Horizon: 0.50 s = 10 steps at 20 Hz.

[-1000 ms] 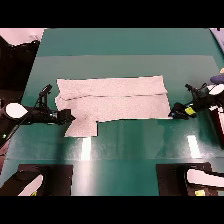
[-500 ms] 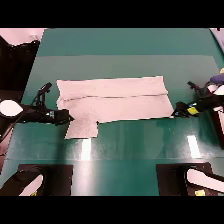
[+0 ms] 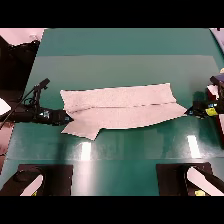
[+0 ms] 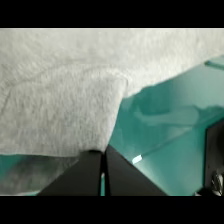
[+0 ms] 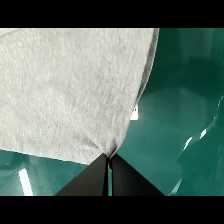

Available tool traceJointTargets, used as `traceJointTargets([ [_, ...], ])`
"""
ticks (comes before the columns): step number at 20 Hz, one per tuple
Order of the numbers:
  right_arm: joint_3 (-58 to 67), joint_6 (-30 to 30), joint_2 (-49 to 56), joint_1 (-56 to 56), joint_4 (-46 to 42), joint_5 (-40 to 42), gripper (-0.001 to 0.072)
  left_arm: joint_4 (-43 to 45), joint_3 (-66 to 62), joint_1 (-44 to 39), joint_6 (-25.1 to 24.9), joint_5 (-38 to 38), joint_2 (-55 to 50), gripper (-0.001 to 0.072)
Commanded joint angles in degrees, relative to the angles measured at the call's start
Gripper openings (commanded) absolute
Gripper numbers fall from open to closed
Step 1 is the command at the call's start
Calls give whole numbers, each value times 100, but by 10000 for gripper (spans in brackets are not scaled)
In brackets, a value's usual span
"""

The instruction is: Fold the shirts.

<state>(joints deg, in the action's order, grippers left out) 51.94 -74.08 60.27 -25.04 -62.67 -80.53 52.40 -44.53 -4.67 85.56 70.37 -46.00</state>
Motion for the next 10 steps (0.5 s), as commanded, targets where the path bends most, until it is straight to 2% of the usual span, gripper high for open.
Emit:
traceJointTargets([
  [1,24,-153,-81,254,20,627,9,356,-22,7,-46,-1082,17,19],
  [5,564,-310,267,743,17,1344,9,774,-22,7,-46,-2461,-15,19],
  [10,1613,-350,1460,1296,13,1486,10,1172,-15,7,-44,-3401,-208,19],
])
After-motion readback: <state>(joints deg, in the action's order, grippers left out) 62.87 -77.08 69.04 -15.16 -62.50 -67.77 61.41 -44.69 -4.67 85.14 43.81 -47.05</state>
